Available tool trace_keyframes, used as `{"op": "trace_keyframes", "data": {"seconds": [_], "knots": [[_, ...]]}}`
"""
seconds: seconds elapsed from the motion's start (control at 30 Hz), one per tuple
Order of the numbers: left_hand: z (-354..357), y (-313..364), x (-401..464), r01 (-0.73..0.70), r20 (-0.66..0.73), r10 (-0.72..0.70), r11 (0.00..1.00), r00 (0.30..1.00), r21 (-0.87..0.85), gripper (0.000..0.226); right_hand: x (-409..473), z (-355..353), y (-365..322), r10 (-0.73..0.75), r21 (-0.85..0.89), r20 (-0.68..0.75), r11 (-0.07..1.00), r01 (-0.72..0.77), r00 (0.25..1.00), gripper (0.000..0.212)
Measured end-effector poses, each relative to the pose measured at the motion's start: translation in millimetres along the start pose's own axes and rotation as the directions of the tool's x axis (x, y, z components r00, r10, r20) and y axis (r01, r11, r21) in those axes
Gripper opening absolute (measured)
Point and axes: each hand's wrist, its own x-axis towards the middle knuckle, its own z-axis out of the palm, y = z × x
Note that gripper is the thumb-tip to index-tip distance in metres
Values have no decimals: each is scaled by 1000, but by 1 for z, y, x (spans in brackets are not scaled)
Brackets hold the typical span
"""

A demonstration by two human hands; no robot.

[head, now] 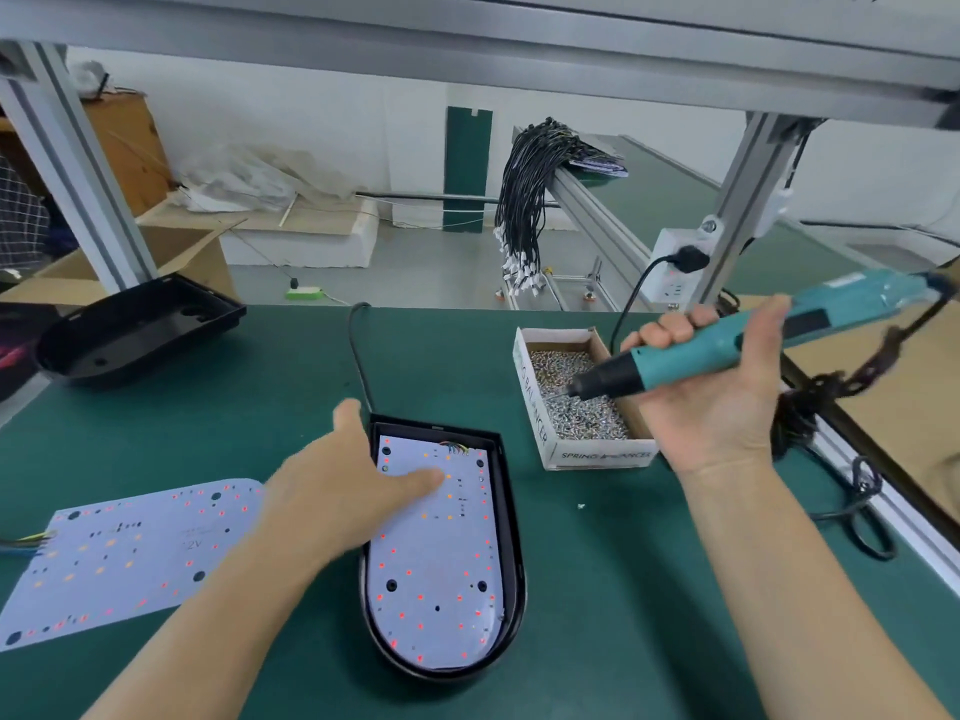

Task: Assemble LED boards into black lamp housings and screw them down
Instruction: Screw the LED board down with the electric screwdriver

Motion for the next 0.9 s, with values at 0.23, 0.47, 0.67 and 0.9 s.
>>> {"op": "trace_keyframes", "data": {"seconds": [0.23, 0.47, 0.67, 0.9], "knots": [[12, 102, 40, -609, -200, 680, 726, 706, 318, 16, -4, -2, -18, -257, -61, -212, 966, 249, 943, 60], [76, 149, 80, -614, 205, 596, 643, 776, 457, 16, -13, -2, -28, -321, -149, -233, 945, 293, 918, 59], [86, 149, 76, -595, 157, 596, 669, 788, 446, 22, -16, 2, -26, -284, -150, -261, 956, 252, 922, 63], [82, 139, 70, -563, 31, 576, 785, 817, 258, 10, -21, 8, -28, -283, -145, -262, 957, 253, 923, 62]]}}
